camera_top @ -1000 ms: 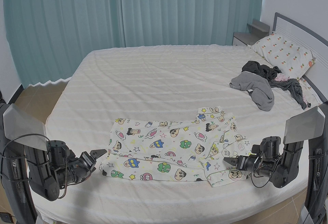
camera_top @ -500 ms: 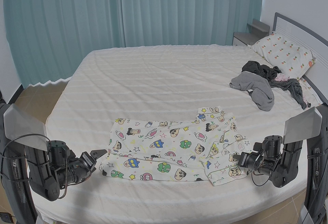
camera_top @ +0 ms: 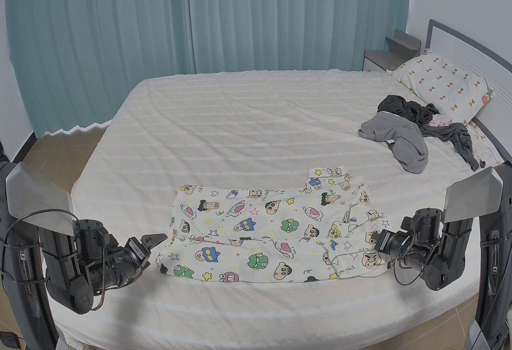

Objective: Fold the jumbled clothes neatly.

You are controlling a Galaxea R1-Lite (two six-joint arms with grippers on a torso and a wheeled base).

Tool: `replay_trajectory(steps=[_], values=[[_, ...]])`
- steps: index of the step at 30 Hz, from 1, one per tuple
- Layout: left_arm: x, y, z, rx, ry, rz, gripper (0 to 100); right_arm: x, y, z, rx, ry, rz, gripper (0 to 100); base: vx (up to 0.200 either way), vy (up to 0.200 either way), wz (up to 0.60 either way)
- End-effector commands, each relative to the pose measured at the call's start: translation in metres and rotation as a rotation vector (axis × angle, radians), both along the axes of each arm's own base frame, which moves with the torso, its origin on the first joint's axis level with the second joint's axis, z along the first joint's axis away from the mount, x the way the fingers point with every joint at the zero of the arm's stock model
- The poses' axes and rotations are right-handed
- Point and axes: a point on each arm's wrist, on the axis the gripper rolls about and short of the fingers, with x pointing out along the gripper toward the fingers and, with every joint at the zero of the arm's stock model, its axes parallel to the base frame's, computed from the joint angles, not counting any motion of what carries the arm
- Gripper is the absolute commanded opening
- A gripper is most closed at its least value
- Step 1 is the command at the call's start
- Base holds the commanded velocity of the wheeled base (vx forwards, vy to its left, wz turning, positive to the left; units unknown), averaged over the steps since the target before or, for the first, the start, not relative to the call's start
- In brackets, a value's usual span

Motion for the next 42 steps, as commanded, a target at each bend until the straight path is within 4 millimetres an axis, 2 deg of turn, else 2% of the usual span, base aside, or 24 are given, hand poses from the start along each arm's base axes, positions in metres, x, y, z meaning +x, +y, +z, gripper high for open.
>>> replay_trajectory(steps=[1, 7, 8, 14, 17, 20, 25, 27, 28, 29, 34, 36, 42], values=[[0.000, 0.000, -0.001, 0.000, 0.002, 0.000, 100, 0.001, 0.001, -0.002, -0.001, 0.001, 0.002, 0, 0.000, 0.000, 0.00], [0.000, 0.000, -0.001, 0.001, 0.002, 0.001, 100, 0.001, 0.002, -0.005, -0.002, 0.007, 0.004, 0, 0.000, 0.000, 0.00], [0.001, 0.000, -0.001, 0.001, 0.002, 0.001, 100, 0.002, 0.002, -0.007, -0.003, 0.010, 0.003, 100, 0.000, 0.000, 0.00], [0.012, 0.000, 0.003, 0.047, -0.079, -0.023, 100, 0.004, 0.003, -0.014, -0.022, 0.014, -0.047, 100, 0.000, 0.000, 0.00], [0.020, 0.000, 0.002, 0.144, -0.144, -0.082, 100, 0.007, 0.007, -0.011, -0.050, -0.034, -0.104, 100, 0.000, 0.000, 0.00], [0.041, -0.002, 0.004, 0.265, -0.236, -0.148, 100, 0.008, 0.008, 0.000, -0.064, -0.069, -0.151, 100, 0.000, 0.000, 0.00], [0.076, -0.005, -0.001, 0.378, -0.175, -0.242, 100, 0.000, 0.020, 0.013, -0.033, -0.084, -0.140, 100, 0.000, 0.000, 0.00], [0.078, -0.005, -0.001, 0.398, -0.178, -0.274, 100, -0.001, 0.022, 0.014, -0.030, -0.082, -0.133, 100, 0.000, 0.000, 0.00], [0.080, -0.002, -0.001, 0.408, -0.218, -0.399, 100, -0.006, 0.027, 0.017, -0.027, -0.079, -0.115, 100, 0.000, 0.000, 0.00], [0.082, -0.002, -0.001, 0.404, -0.235, -0.434, 100, -0.007, 0.029, 0.018, -0.027, -0.079, -0.109, 100, 0.000, 0.000, 0.00], [0.096, -0.005, -0.003, 0.428, -0.244, -0.482, 100, -0.014, 0.035, 0.020, -0.026, -0.073, -0.082, 100, 0.000, 0.000, 0.00], [0.104, -0.005, -0.014, 0.475, -0.197, -0.547, 100, -0.017, 0.039, 0.020, -0.029, -0.066, -0.068, 100, 0.000, 0.000, 0.00], [0.107, -0.005, -0.029, 0.510, -0.158, -0.600, 100, -0.018, 0.039, 0.023, -0.025, -0.070, -0.067, 100, 0.000, 0.000, 0.00]])
